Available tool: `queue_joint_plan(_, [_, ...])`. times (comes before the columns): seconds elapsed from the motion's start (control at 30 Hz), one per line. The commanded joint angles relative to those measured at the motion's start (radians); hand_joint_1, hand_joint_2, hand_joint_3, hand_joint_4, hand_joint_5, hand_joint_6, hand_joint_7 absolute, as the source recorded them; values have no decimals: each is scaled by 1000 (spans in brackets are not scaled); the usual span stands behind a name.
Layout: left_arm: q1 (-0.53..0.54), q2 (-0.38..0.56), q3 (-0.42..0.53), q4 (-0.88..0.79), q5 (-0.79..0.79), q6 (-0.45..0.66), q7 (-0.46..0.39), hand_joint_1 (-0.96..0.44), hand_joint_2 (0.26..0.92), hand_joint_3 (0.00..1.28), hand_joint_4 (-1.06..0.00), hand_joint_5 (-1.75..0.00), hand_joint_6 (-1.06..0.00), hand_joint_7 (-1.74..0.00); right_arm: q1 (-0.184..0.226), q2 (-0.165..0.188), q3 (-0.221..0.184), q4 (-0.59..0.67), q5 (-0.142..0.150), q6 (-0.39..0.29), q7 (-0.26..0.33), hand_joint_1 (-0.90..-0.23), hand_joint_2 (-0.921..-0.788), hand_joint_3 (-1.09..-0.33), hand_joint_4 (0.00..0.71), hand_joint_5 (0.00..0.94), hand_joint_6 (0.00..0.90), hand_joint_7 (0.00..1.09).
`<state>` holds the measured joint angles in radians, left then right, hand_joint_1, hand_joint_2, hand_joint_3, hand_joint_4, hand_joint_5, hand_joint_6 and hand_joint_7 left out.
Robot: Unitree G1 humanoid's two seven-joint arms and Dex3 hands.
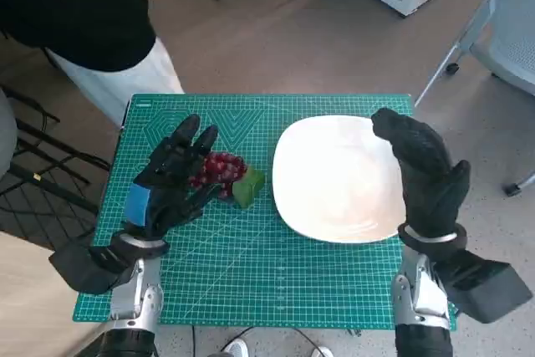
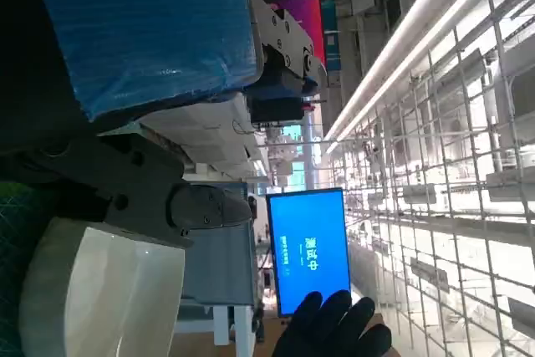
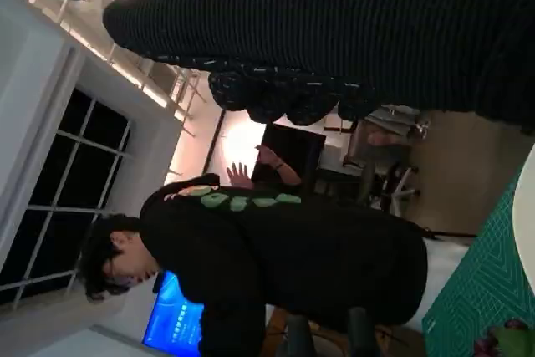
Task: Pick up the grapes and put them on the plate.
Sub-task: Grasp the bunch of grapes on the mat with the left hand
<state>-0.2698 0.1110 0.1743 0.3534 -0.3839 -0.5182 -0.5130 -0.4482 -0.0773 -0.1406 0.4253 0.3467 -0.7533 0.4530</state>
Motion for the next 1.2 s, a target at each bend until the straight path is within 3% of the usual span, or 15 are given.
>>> queue_joint_plan(0.03, [-8,9,1,-12,10,-1,0,-172,921,276,-360,0,-441,-1,7,0,-1,14,-7,0,5,-669,-921,-684,398,0,71,421])
queue_joint_plan(0.9, [18,22,-15,-57,51,-11,9,-207,921,263,-321,0,-418,0,22,1,9,-4,-14,2,-3,-701,-921,-696,391,0,57,427])
queue_joint_plan(1.0, [10,66,-25,-56,187,-57,54,-270,921,211,-260,0,-354,0,21,0,8,0,-14,4,-3,-701,-921,-697,391,0,56,428])
queue_joint_plan(1.07, [10,137,-34,-83,400,-76,138,-336,920,153,-199,0,-285,1,19,1,8,5,-13,3,-2,-701,-921,-697,391,0,56,428])
queue_joint_plan(1.2, [27,279,-59,-234,824,33,271,-515,881,48,-61,1,-132,0,16,1,9,9,-13,3,-2,-701,-921,-697,391,0,56,429])
